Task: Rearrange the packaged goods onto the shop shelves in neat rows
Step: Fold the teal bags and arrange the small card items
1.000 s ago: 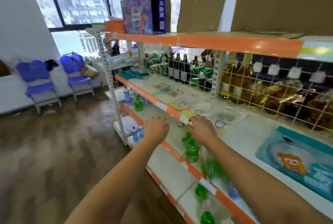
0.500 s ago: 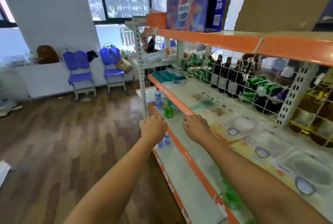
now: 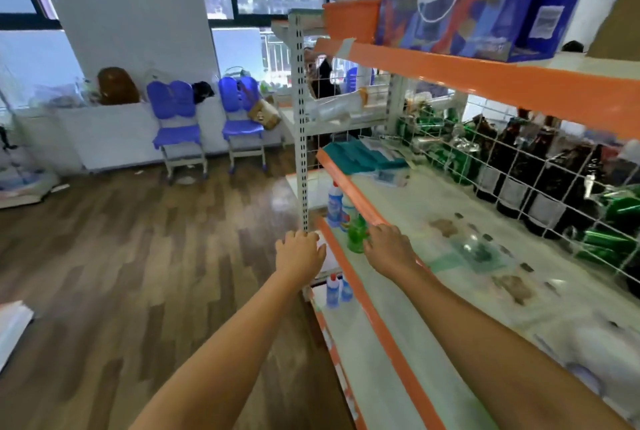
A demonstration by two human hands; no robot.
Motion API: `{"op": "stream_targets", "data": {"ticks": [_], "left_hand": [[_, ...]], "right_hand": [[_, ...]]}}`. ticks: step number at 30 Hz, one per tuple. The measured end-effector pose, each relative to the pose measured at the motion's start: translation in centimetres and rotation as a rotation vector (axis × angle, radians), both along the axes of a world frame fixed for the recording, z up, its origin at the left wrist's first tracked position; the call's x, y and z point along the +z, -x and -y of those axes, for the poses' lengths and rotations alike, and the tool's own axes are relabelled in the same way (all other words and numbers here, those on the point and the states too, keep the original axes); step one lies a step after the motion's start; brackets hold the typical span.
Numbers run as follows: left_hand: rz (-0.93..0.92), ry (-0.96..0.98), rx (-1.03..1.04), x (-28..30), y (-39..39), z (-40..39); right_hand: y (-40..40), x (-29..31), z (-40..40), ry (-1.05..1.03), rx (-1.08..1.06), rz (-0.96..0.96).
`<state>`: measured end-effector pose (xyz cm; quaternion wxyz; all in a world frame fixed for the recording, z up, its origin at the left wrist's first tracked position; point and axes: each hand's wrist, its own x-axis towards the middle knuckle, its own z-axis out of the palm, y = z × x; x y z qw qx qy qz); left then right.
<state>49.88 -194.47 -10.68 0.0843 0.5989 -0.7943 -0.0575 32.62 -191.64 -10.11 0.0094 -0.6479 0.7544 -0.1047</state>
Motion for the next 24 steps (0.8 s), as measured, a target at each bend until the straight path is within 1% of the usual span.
{"op": "stream_targets", "data": {"ticks": [3,6,10,14,20,22,24], "left_hand": [[0.004,0.012,-0.036,-0.2,-0.4,5.5],[0.024,0.035,-0.068,0.4,-0.5,10.8],[0.020,0.051,-0.138,-0.3,0.3,16.5],[0.026,0.032,-0.244,-1.5,2.9,20.4],[-0.010,0.038,-0.369,-1.2,8.1,27.4],[-0.019,0.067,-0.396,-1.0,10.0,29.7],[-0.040,0.098,-0.414,-1.1,11.9,32.1]], "right_hand": [[-0.1,-0.2,5.1,0.008,-0.036,0.000],[0.2,0.2,10.2,0.000,-0.117,-0.018],[1.2,0.0,15.4,0.003,-0.205,0.023],[3.0,-0.5,18.8,-0.026,-0.270,0.020],[8.2,-1.1,24.4,0.024,-0.361,-0.004],[10.3,-1.0,26.3,0.028,-0.401,0.032],[12.3,-1.0,28.4,0.035,-0.433,0.026]]}}
